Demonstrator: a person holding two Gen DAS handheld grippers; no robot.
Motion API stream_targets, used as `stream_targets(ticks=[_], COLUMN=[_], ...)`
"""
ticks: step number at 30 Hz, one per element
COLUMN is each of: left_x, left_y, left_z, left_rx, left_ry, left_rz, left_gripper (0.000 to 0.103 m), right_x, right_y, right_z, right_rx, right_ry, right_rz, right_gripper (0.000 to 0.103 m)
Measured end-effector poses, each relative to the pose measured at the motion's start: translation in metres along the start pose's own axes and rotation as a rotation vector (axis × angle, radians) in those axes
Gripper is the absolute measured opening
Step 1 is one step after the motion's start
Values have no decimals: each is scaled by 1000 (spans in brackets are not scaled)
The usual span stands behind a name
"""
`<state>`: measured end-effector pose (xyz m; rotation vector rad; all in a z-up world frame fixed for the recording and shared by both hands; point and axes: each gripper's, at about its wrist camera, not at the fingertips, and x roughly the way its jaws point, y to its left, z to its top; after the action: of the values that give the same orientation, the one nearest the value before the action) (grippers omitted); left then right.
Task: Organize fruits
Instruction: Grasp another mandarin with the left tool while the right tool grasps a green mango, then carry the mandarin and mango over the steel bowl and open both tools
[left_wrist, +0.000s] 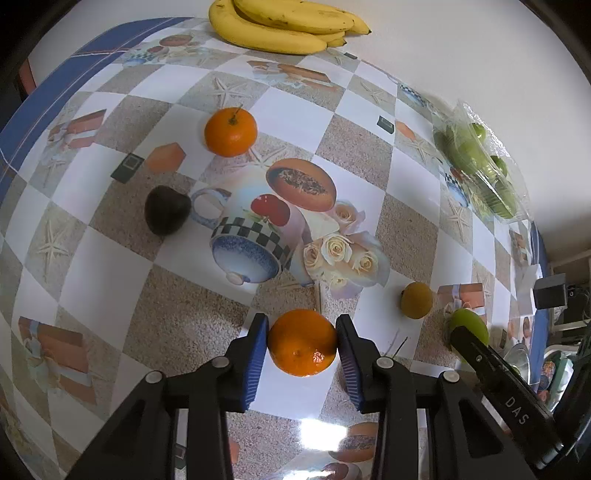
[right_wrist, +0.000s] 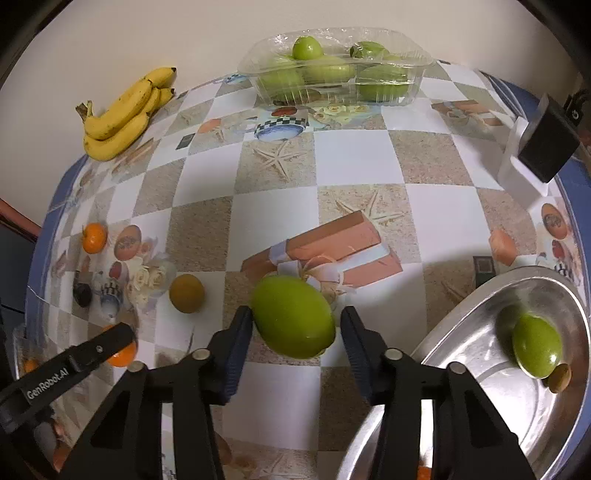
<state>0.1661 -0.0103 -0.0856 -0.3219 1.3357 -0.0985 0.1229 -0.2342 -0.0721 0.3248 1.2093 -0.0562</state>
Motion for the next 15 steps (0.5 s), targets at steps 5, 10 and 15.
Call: stream_targets(ticks=[5,10,15], left_x=[-3,-15,-33], left_y=[-2,-3,-9], left_z=[1,3,4], left_rx=[10,12,31], left_ry=[-11,-32,-73], left_rz=[-4,-18,-33], left_gripper=[40,40,40], right_x=[-1,-8,-22], right_y=[2,1,6], right_z=[-1,-3,-5], right_rx=[-15,-7,-8], right_ry=[-7,-19,-36], right_rz=[-15,-12,-3], right_gripper=[45,45,45])
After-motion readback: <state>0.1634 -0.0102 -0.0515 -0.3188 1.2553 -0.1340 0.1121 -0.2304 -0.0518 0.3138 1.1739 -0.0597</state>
